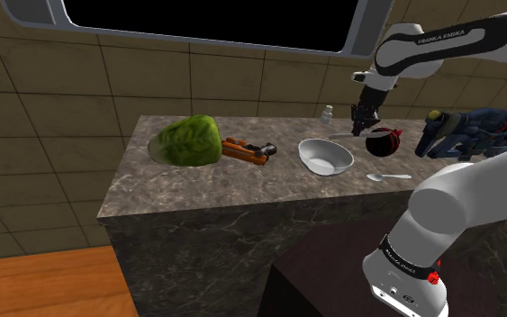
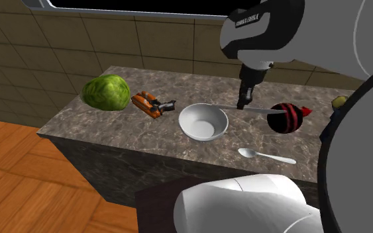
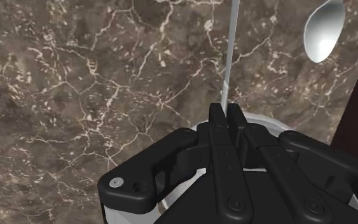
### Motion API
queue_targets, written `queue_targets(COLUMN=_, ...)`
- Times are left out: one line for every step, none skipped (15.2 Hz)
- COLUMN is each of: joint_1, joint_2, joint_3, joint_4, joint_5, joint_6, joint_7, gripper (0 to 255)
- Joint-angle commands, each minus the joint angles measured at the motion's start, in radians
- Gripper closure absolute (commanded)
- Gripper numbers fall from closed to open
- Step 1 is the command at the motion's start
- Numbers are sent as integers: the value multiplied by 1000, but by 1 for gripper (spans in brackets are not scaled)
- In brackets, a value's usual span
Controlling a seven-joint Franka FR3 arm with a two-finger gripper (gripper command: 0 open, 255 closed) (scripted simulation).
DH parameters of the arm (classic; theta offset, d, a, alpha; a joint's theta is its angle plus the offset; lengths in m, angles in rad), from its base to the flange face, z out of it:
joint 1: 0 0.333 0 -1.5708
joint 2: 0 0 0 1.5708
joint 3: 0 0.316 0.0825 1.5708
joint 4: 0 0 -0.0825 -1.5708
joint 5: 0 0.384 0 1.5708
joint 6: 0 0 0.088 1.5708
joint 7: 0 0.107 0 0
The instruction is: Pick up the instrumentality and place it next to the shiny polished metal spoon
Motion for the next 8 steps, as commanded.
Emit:
queue_targets(joint_1=-36, joint_2=-50, joint_3=-27, joint_4=-28, joint_5=-33, joint_6=-20, joint_7=-39, gripper=255)
queue_targets(joint_1=-53, joint_2=-70, joint_3=-41, joint_4=-36, joint_5=-48, joint_6=-31, joint_7=-59, gripper=255)
queue_targets(joint_1=-71, joint_2=-88, joint_3=-55, joint_4=-43, joint_5=-63, joint_6=-41, joint_7=-79, gripper=255)
queue_targets(joint_1=-88, joint_2=-106, joint_3=-70, joint_4=-48, joint_5=-79, joint_6=-51, joint_7=-100, gripper=255)
queue_targets(joint_1=-105, joint_2=-122, joint_3=-85, joint_4=-52, joint_5=-94, joint_6=-62, joint_7=-122, gripper=255)
queue_targets(joint_1=-121, joint_2=-137, joint_3=-101, joint_4=-55, joint_5=-110, joint_6=-72, joint_7=-144, gripper=255)
queue_targets(joint_1=-138, joint_2=-151, joint_3=-117, joint_4=-57, joint_5=-125, joint_6=-82, joint_7=-166, gripper=255)
queue_targets(joint_1=-155, joint_2=-163, joint_3=-134, joint_4=-57, joint_5=-141, joint_6=-92, joint_7=-189, gripper=255)
